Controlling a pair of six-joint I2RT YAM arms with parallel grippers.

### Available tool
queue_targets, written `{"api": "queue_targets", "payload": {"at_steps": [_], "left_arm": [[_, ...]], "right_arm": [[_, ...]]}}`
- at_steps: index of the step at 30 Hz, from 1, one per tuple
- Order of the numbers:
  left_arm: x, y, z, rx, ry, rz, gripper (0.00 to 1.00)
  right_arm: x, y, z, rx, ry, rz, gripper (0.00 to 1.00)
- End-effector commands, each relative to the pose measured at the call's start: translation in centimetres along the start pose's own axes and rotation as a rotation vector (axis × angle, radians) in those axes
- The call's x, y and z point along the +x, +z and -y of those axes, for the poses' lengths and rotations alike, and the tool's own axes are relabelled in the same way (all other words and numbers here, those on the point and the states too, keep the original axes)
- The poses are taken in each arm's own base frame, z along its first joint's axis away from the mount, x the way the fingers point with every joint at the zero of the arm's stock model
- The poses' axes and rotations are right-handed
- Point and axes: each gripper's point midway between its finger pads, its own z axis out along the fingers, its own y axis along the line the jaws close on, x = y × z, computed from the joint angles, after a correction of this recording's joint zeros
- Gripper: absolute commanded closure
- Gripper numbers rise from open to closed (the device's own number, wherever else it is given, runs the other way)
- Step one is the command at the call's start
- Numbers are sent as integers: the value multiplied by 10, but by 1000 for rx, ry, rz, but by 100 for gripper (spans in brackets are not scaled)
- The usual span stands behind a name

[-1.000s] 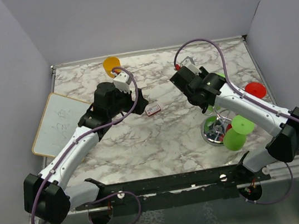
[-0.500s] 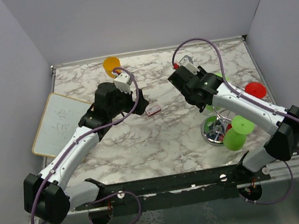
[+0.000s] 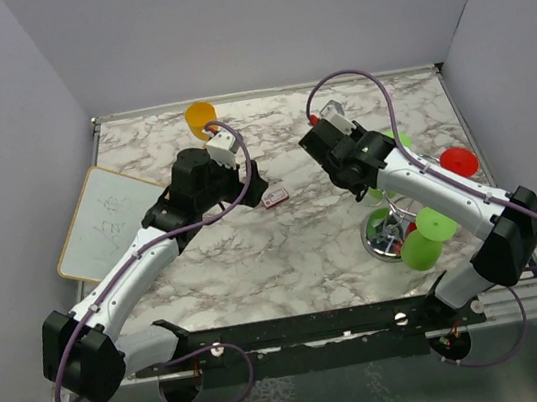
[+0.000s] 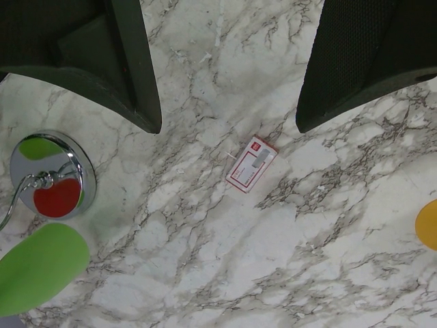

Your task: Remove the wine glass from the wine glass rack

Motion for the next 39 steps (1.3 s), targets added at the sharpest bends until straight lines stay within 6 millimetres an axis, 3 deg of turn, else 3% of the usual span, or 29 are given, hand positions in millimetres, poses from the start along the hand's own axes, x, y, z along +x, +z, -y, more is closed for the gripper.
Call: {"api": "queue_targets", "payload": {"at_steps": [1,15,31,39], "left_arm": [[-6,-5,-1,-16,25,29,18],[-5,-4,-1,-21,30,22,18],[-3,-3,-1,-21,29,17,18],[-3,-2,-1,-21,32,14,18]], "right_arm": [[-10,-3,9,44,26,22,84],[-18,-7,19,48,19,35,99],[-20,-4,27,115,-45,59,99],[-30,-4,39,137,-29,137,99]]}}
